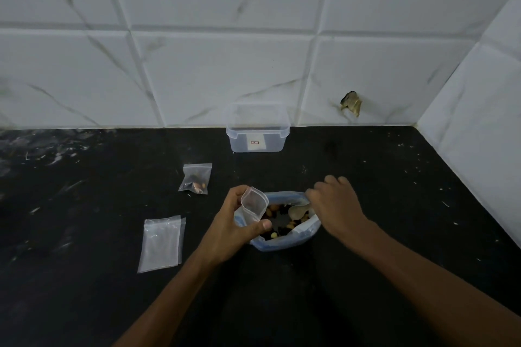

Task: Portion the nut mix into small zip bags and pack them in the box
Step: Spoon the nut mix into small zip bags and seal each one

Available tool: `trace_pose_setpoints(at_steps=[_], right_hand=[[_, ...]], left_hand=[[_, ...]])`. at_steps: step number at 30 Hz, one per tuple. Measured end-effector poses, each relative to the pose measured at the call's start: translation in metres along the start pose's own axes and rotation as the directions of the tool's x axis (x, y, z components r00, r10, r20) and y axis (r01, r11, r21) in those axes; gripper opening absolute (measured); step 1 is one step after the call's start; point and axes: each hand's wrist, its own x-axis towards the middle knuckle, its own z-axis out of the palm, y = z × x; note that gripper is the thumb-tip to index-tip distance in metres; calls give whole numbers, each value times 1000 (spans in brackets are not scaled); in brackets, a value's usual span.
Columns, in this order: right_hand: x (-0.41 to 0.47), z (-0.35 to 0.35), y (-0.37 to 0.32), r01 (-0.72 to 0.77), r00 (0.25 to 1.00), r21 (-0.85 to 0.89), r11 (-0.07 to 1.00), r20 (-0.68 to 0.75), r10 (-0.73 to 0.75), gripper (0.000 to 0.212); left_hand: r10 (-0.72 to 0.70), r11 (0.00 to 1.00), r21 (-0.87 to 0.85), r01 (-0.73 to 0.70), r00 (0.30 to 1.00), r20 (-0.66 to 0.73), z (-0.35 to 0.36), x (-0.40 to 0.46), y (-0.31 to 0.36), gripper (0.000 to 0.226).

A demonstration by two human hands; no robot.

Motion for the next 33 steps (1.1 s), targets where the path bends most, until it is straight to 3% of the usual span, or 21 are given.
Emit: trace_pose_setpoints(at_steps=[4,9,17,21,30,33], right_hand=[[6,-1,1,117,990,-37,992,84,-113,21],[9,6,-8,159,978,59,986,124,-165,21],[19,32,-21,-54,932,296,953,358,-58,23],[10,35,-12,-176,959,458,871,278,48,16],[-3,6,21,-267,957,639,721,261,124,13],[-6,-20,31,-268,963,682,680,217,161,9]], left_hand=[[-37,998,-49,39,999,37,0,-2,-2,62],[-50,994,-89,57,995,83,5,-1,0,60],[-75,990,-110,86,992,99,7,-1,0,58],[-90,988,-114,101,991,99,4,-1,0,60],[-71,997,5,71,996,46,0,6,8,64],[-56,996,71,58,998,-34,4,9,13,60]])
